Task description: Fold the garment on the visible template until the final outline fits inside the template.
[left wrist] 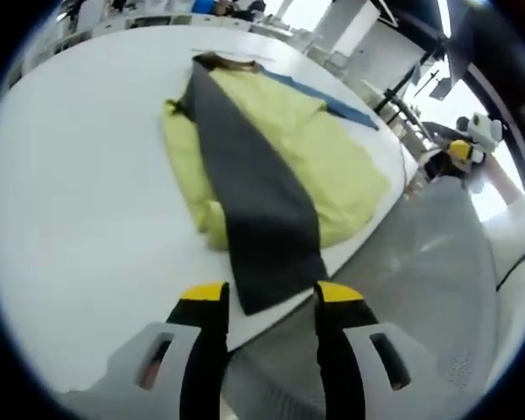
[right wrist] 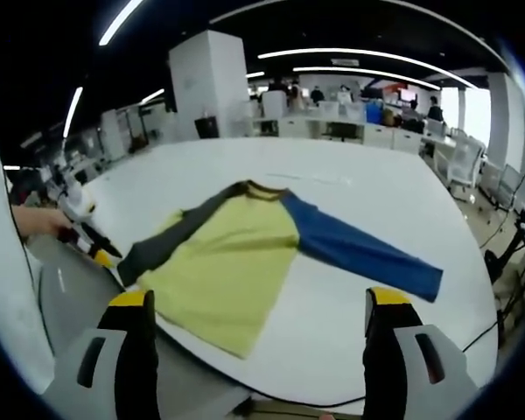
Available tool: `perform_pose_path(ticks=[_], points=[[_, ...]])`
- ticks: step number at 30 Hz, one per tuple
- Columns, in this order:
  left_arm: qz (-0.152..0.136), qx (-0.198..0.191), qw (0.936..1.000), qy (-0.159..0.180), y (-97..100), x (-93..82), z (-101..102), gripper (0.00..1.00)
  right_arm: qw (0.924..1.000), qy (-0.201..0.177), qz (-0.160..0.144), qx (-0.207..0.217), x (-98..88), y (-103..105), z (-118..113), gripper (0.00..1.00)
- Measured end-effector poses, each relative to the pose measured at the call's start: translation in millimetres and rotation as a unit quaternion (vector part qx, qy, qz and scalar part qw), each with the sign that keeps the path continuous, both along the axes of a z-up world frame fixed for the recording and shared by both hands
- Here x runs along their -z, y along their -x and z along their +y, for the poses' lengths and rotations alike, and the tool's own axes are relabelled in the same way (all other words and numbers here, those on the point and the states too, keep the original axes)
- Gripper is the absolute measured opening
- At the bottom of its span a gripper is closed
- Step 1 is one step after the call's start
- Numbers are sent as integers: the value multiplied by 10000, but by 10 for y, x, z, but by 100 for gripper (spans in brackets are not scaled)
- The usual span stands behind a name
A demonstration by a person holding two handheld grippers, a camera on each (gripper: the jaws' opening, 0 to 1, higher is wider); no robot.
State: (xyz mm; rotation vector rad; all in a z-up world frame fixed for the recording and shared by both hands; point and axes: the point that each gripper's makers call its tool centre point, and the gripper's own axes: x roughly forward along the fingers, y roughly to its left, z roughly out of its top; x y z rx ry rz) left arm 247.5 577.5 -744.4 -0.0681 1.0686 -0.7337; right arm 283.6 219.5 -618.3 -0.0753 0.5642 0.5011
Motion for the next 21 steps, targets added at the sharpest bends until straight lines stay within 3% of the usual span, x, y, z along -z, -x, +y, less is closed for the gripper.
perform_pose_path(ticks=[21], points=[[179, 53, 9998, -84, -7, 108, 44, 19, 9999, -7, 94, 67, 41, 60, 7, 99]])
